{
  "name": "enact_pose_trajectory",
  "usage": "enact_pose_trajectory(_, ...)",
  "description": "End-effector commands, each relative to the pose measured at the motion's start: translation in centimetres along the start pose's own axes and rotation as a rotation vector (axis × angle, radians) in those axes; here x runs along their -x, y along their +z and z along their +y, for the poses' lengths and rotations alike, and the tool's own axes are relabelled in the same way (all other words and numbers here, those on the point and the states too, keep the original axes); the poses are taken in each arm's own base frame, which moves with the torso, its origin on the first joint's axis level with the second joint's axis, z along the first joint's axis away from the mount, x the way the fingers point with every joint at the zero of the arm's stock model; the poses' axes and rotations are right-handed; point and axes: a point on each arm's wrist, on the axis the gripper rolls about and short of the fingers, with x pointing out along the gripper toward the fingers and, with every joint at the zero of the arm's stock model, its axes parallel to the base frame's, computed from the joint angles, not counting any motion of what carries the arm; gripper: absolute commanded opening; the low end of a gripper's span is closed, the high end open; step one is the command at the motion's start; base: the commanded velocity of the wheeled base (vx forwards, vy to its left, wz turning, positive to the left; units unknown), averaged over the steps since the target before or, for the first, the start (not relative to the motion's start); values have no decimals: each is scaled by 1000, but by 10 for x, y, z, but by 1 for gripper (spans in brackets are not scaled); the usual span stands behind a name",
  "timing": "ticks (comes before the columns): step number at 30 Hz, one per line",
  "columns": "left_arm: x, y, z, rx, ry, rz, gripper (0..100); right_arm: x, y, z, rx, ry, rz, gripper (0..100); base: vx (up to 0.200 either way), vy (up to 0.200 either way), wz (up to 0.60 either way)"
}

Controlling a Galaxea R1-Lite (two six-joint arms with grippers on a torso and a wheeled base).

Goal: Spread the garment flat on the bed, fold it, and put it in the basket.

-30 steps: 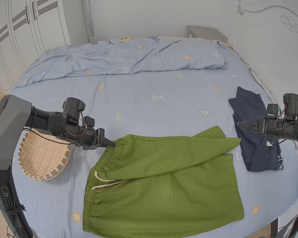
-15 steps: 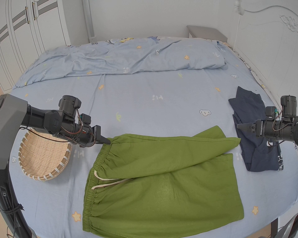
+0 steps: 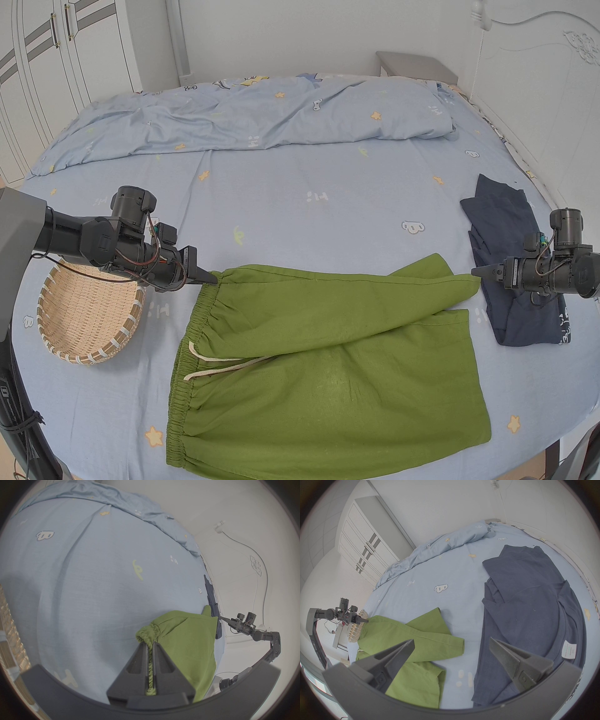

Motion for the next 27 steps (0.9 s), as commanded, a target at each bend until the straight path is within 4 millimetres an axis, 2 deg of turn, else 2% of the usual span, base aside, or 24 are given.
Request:
enact_pose_trajectory(1,2,1,-1,-3,0,-8,0,-15,-9,-8,-10,2,26,100,0,0,0)
enact_pose_trajectory(15,0,3,2,-2,4,-12,0,-41,-19,-10,3,107,21,100,0,0,0)
enact_pose_trajectory(27,0,3,1,-4,1,-11,0,-49,-18,-15,10,136,-6,100,0,0,0)
